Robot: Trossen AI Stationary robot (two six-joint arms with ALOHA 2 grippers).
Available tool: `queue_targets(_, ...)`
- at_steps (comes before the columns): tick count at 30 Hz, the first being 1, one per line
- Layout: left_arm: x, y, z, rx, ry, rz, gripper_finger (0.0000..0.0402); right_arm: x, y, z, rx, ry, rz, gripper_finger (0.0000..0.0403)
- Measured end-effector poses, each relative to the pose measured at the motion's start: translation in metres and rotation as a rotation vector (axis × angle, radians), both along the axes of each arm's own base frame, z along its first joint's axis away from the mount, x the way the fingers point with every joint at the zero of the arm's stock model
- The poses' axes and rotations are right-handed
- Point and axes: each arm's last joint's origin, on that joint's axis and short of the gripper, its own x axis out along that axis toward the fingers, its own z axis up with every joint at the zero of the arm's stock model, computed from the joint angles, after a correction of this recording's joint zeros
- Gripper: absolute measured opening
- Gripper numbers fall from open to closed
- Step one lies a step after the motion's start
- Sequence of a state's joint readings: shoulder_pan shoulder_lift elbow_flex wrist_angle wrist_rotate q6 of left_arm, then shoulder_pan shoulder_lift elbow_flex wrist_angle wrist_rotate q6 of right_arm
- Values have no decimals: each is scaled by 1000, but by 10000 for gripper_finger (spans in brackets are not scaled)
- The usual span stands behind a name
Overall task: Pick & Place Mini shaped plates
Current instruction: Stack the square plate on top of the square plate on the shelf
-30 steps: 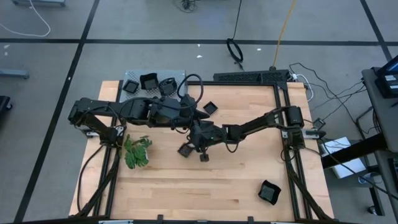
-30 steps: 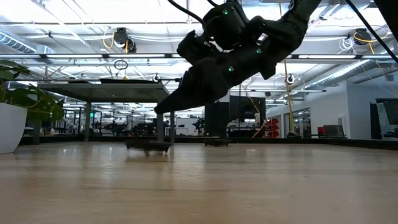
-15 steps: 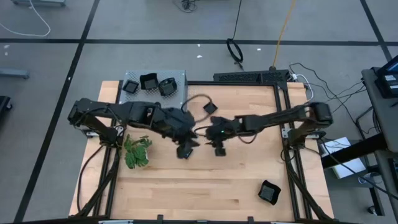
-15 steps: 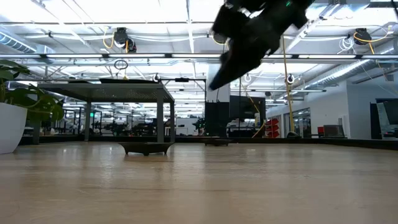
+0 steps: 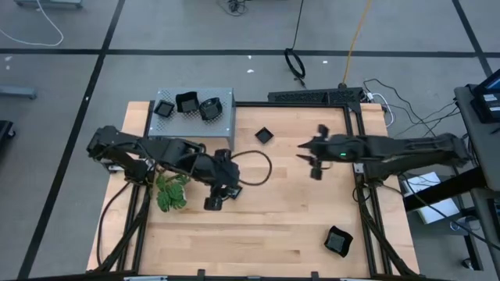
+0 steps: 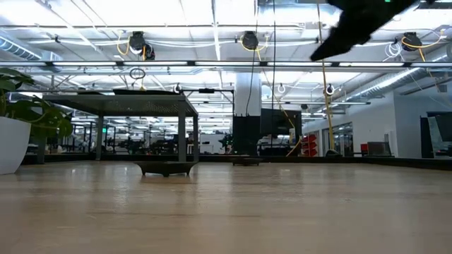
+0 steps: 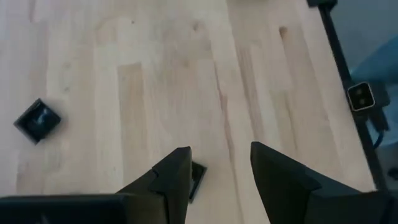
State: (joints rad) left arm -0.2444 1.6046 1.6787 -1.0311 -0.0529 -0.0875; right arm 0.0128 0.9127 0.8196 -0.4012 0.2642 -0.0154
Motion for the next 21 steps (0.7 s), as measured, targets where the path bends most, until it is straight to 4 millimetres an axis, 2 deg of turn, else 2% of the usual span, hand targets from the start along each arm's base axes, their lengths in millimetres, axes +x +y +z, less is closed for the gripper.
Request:
queue_targets(3, 3, -3, -15, 32, 54, -34, 170, -28, 0, -6, 37, -75, -21, 135)
queue_targets(7, 6, -2, -51, 74, 155, -45, 170, -53, -1, -23, 64, -162, -36, 135)
queue_targets(10, 4, -1, -82, 84, 245, -24, 170, -62, -1, -37, 70, -218, -38, 135)
queue_targets(14, 2, 0, -118, 96, 280, -19, 170, -68, -1, -58, 70, -228, -38, 135)
queue_targets(21, -5, 2, -164, 116, 234, -45, 170, -70, -1, -92, 71, -244, -37, 135)
